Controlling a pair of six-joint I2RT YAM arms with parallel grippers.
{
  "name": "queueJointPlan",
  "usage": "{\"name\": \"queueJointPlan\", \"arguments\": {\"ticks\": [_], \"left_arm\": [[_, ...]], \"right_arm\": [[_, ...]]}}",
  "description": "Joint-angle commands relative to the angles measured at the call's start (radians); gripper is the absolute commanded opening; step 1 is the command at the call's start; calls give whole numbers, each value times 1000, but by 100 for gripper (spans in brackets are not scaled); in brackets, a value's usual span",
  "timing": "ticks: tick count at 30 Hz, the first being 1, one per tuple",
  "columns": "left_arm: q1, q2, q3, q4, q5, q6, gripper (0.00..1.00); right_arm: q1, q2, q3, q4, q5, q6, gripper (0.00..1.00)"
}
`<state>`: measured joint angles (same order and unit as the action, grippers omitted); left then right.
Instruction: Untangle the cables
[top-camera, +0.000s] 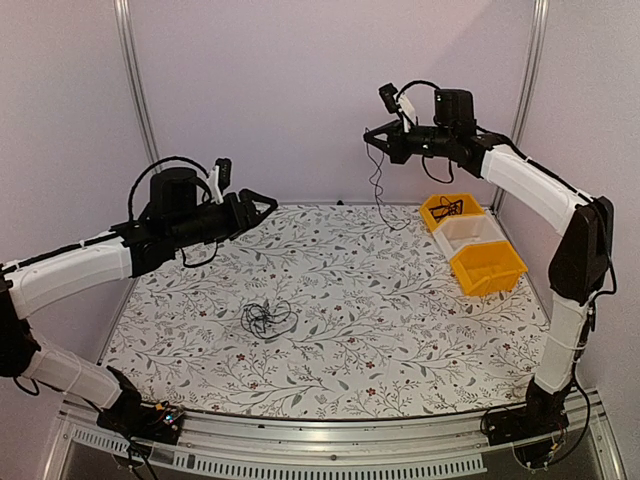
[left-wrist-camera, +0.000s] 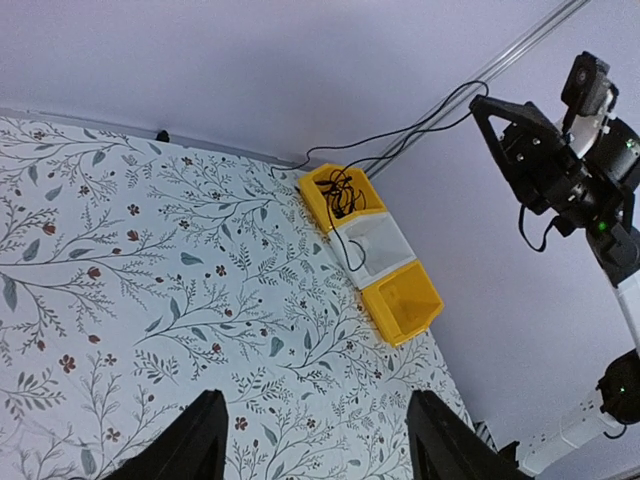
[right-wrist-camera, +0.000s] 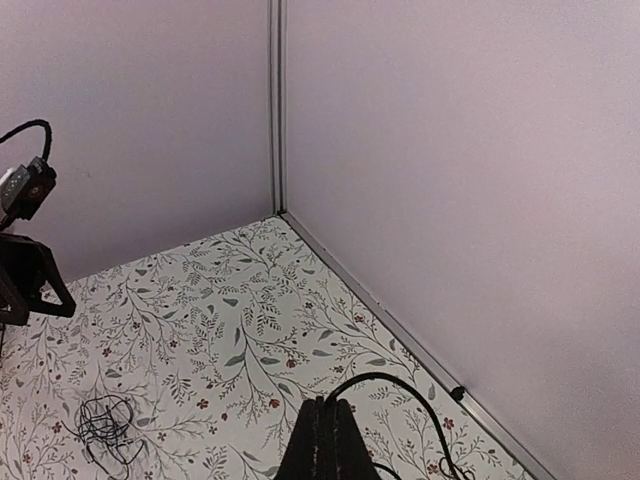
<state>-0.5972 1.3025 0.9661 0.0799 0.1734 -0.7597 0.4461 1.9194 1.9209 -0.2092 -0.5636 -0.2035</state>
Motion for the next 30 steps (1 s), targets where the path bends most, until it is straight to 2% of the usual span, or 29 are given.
{"name": "queueJointPlan", "arguments": {"ticks": [1, 16, 30], "left_arm": [[5, 6, 0, 11, 18, -22, 64], [4, 25, 2, -29, 9, -67, 63], [3, 76, 36, -36, 37, -66, 62]], "right_arm": [[-78, 41, 14, 12, 47, -25, 0], [-246, 129, 35, 42, 85, 16, 0], [-308, 124, 61, 63, 113, 16, 0]]}}
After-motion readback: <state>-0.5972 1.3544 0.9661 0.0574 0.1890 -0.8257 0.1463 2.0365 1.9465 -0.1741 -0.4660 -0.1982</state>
